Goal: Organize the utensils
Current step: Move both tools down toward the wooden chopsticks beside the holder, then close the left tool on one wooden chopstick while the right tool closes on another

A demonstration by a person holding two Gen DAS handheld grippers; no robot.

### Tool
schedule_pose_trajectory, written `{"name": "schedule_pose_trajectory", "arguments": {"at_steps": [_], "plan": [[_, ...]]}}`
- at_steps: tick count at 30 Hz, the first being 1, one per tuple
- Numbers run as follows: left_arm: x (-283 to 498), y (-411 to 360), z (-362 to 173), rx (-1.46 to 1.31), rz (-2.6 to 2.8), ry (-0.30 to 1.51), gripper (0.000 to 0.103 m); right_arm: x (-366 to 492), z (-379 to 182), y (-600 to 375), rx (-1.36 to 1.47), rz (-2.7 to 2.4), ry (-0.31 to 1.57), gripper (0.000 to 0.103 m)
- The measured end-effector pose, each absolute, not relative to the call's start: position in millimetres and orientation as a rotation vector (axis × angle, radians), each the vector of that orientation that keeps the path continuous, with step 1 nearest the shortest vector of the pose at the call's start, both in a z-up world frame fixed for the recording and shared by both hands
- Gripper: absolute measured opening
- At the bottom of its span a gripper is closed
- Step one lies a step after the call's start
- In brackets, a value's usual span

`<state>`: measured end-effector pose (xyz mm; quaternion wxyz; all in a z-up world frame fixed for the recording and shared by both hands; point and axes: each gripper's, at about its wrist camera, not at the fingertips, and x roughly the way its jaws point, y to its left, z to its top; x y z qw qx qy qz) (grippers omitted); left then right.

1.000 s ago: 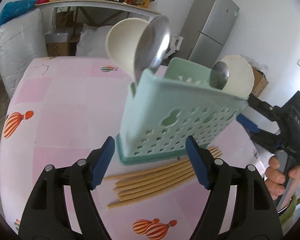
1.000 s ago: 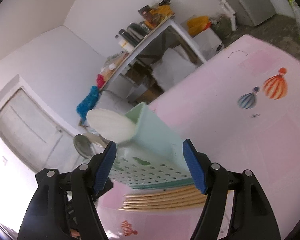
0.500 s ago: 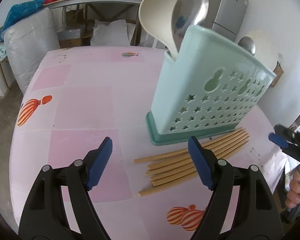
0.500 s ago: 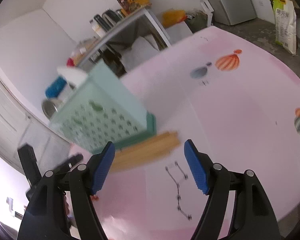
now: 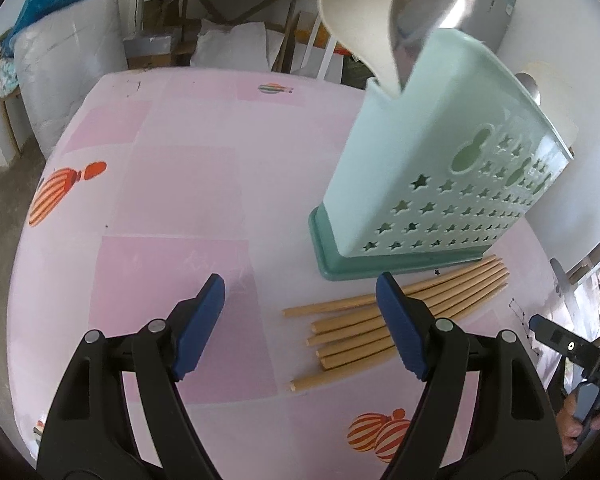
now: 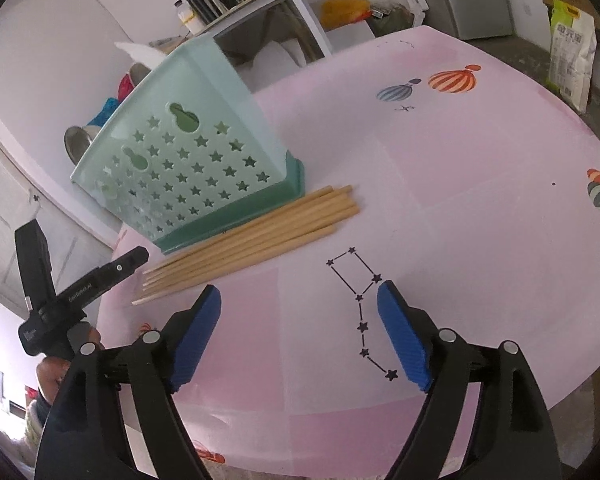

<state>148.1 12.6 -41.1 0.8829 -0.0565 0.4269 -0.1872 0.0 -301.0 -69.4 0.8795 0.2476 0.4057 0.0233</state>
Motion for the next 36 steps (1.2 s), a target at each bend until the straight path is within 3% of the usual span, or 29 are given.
{"name": "schedule_pose_trajectory", "arguments": {"at_steps": [11,20,29,36], "plan": [[153,14,-41,-0.148,-0.422,0.895,0.073,0,-69,-295,0.514,0.034,0.841,0.085],[147,-8,-41,-0.068,-0.549,0.899,0.053,5,-72,-292,0.610,0.102,0.850,0.085],[146,-19,-45,-0.098,-0.618,0.949,0.021,18,-77,-279,0.716,0.140,0.873,0.068],[117,-37,-46,-0.057,-0.662,0.987,0.015,18,-80,-276,0.741,0.120,0.879,0.057]]}}
